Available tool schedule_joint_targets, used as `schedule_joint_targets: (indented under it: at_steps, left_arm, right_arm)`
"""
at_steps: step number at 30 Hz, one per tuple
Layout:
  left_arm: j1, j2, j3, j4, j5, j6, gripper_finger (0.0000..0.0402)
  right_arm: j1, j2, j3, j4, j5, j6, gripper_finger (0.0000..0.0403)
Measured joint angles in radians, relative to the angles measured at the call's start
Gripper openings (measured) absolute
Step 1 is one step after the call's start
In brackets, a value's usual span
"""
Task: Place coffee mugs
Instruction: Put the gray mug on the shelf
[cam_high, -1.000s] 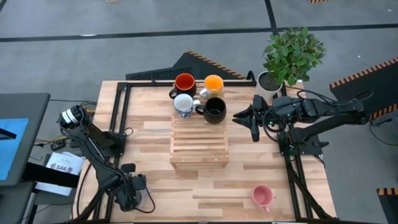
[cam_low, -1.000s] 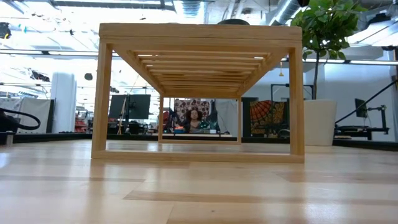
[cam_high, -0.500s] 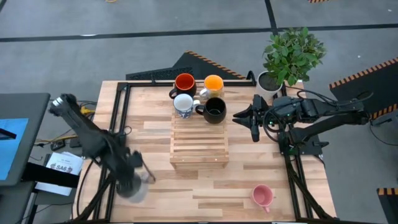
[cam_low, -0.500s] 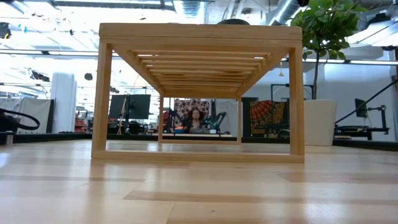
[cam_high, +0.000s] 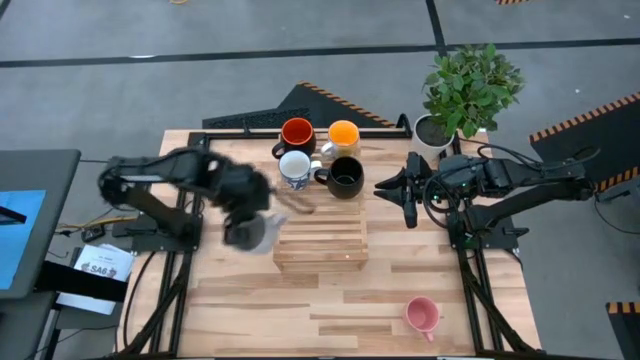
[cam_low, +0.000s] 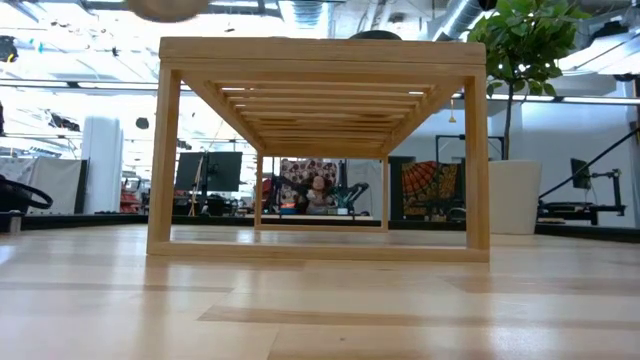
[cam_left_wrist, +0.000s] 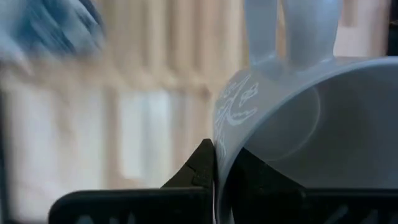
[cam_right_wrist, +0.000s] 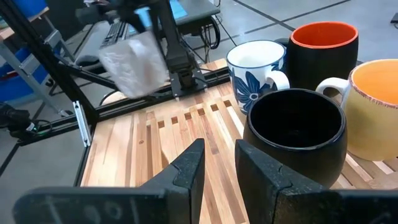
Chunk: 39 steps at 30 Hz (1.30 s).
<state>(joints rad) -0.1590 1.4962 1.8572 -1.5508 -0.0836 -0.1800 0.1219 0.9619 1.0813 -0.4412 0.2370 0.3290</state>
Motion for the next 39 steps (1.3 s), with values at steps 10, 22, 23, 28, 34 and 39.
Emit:
schedule_joint_targets:
  at_steps: [10, 22, 23, 28, 34, 39]
  left_arm:
    - [0.144, 0.183, 0.065, 0.027, -0.079, 0.305, 0.0002]
    - [0.183, 0.219, 0.054, 0.079, -0.083, 0.334, 0.0002]
    - [0.186, 0.221, 0.054, 0.082, -0.085, 0.338, 0.0002]
    - [0.198, 0.223, 0.054, 0.088, -0.083, 0.364, 0.0002]
    - [0.218, 0.223, 0.054, 0.11, -0.094, 0.358, 0.0011]
    - [0.22, 0.223, 0.053, 0.151, -0.114, 0.398, 0.0033]
  right_arm:
    - [0.0, 0.0, 0.0, 0.003, 0.0, 0.003, 0.0117]
    - [-0.029, 0.0, 0.0, 0.008, -0.001, 0.022, 0.0117]
    - [-0.033, 0.0, 0.0, 0.008, -0.001, 0.022, 0.0117]
    - [-0.043, 0.0, 0.0, 0.008, -0.001, 0.022, 0.0117]
    - [-0.047, 0.0, 0.0, 0.009, -0.001, 0.022, 0.0117]
    - [-0.047, 0.0, 0.0, 0.009, -0.001, 0.037, 0.0117]
